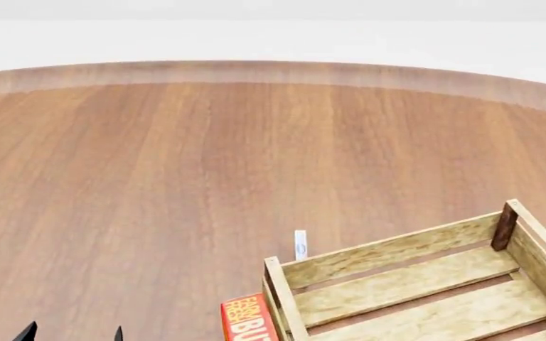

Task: Pick up the tomato sauce, and put it in the wooden tray.

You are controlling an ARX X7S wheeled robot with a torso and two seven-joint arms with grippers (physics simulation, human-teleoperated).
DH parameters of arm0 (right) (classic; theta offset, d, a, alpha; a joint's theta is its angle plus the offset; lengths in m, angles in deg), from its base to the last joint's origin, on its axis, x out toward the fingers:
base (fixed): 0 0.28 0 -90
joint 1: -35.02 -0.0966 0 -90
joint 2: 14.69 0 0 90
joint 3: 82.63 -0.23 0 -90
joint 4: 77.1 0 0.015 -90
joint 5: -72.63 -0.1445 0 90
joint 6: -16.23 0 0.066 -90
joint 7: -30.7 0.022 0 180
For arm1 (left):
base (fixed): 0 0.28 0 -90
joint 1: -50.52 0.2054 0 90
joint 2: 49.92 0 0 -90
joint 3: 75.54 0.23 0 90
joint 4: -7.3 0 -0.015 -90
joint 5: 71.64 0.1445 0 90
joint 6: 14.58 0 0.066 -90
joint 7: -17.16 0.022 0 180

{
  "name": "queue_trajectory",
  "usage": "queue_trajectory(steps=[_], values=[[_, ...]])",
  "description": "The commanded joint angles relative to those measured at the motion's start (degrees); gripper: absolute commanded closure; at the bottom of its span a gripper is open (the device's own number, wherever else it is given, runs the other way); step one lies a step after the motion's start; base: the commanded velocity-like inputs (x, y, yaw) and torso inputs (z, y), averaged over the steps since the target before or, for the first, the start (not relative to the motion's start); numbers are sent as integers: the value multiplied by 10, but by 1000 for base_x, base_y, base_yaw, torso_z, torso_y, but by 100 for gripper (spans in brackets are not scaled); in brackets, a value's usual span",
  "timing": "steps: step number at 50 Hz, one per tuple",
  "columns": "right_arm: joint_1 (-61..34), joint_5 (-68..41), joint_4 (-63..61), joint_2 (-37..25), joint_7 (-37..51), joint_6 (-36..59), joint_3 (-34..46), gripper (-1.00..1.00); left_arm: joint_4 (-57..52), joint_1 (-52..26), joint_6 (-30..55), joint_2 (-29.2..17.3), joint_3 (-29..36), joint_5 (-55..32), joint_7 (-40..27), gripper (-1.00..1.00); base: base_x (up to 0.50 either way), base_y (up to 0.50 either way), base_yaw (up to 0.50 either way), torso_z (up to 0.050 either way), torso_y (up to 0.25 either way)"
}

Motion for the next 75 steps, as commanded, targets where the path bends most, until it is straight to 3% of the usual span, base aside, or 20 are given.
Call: queue_trajectory(steps=[1, 55, 75], values=[[9, 11, 33, 10, -1, -30, -5, -100, 1, 0, -3, 8, -11, -2, 9, -100, 0, 0, 0, 0, 0], [53, 20, 72, 4, 44, -102, 13, -100, 5, -4, -9, -3, 5, -12, -4, -100, 0, 0, 0, 0, 0], [66, -25, 101, 7, 60, -158, 9, -100, 2, -4, -7, -7, 10, -16, -10, -100, 0, 0, 0, 0, 0]])
